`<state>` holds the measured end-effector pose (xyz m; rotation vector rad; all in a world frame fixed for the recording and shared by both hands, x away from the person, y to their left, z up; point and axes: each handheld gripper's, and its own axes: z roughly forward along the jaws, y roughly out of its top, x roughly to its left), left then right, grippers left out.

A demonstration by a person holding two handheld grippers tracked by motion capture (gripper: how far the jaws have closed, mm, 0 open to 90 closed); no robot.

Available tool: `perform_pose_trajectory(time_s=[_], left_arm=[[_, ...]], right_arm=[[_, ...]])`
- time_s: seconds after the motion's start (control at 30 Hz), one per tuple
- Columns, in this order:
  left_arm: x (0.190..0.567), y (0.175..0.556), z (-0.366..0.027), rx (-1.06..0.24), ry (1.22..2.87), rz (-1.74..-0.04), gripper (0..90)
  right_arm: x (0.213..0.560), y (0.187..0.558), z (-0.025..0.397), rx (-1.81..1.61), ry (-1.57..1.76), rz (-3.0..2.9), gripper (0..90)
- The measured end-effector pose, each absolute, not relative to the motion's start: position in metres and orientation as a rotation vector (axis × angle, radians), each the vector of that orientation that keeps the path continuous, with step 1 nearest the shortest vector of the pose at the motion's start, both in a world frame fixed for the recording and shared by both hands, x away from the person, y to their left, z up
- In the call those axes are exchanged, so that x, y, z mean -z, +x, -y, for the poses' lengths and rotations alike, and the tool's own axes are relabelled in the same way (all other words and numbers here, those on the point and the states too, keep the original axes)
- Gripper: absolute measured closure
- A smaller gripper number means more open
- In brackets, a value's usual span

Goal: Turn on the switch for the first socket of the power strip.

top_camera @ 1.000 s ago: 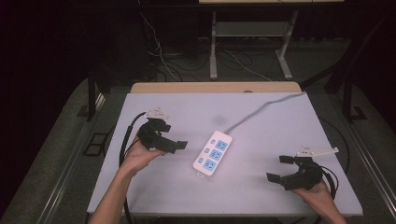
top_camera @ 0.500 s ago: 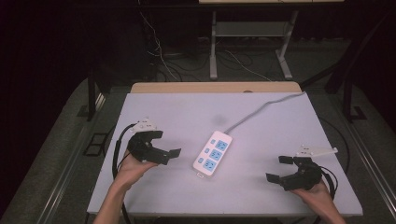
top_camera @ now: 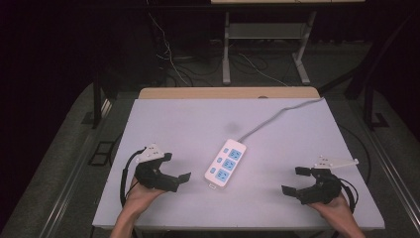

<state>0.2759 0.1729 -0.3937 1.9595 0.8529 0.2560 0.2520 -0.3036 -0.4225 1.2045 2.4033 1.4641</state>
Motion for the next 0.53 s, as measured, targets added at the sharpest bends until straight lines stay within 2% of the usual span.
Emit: perform_pose_trajectory(time_s=[0.53], left_arm=[[0.426,0.265,-0.182,-0.238,1.921,-0.912,0.0]], right_arm=[[0.422,0.249,0.302,-1.464,1.199,-2.407,0.3]])
